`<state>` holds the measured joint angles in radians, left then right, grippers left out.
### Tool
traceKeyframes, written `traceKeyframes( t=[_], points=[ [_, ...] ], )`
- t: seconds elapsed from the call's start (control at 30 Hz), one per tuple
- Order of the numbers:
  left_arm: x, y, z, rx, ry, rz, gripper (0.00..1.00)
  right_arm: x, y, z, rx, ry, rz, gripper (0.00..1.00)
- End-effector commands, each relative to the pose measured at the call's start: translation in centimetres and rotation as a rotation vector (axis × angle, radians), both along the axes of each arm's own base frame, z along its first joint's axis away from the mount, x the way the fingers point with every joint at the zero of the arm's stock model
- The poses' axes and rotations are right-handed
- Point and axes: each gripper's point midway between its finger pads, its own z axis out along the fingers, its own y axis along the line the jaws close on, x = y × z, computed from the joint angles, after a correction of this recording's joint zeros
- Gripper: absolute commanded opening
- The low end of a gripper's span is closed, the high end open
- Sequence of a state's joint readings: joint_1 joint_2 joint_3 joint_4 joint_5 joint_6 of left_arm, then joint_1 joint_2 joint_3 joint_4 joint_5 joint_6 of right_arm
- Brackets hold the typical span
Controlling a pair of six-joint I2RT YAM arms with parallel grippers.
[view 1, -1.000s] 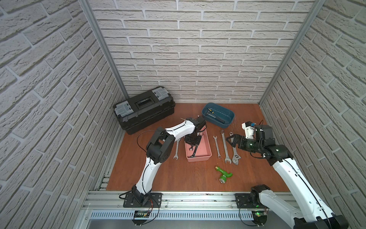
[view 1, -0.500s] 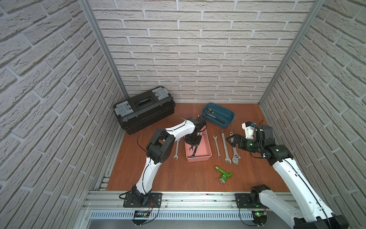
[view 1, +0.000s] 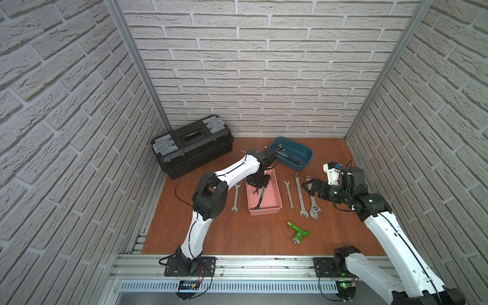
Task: Take out the wrench from the storage box
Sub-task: Pick up the wrench from the storage box, then place the wrench at the center of the board.
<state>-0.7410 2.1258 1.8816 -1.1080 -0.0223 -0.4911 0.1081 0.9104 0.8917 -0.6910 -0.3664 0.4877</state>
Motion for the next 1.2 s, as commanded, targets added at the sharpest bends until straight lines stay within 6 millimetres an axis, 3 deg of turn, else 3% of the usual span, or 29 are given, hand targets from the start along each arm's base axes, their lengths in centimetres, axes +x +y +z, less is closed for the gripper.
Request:
traceKeyframes(
  t=[0.0, 0.2, 0.43, 0.57, 0.8, 1.03, 1.17],
  points=[
    [-0.5, 1.5, 5.0, 0.005, -0.065, 0.011, 0.0, 0.5, -0.1, 1.6, 0.013, -0.059, -0.007, 0.96],
    [-1.6, 5.0, 8.0, 0.033, -0.099, 0.052, 0.0, 0.5, 0.0, 1.6, 0.017, -0.055, -0.007, 0.96],
    [-3.2, 10.1, 6.2, 0.036, -0.081, 0.169, 0.0, 0.8, 0.2, 1.5, 0.025, -0.05, -0.001, 0.96],
    [-3.4, 12.5, 4.5, 0.033, -0.079, 0.227, 0.0, 0.8, 0.3, 1.3, 0.029, -0.037, 0.008, 0.96],
    [-4.4, 15.8, -1.4, 0.048, -0.018, 0.296, 0.0, 0.5, 0.2, 0.9, 0.019, -0.019, 0.01, 0.96],
    [-4.6, 16.2, -5.8, 0.051, 0.036, 0.308, 0.0, 0.3, 0.1, 0.8, 0.009, -0.006, 0.006, 0.96],
    [-4.8, 16.7, -7.2, 0.077, 0.064, 0.316, 0.0, 0.2, 0.0, 0.8, 0.001, -0.004, 0.005, 0.96]
  ],
)
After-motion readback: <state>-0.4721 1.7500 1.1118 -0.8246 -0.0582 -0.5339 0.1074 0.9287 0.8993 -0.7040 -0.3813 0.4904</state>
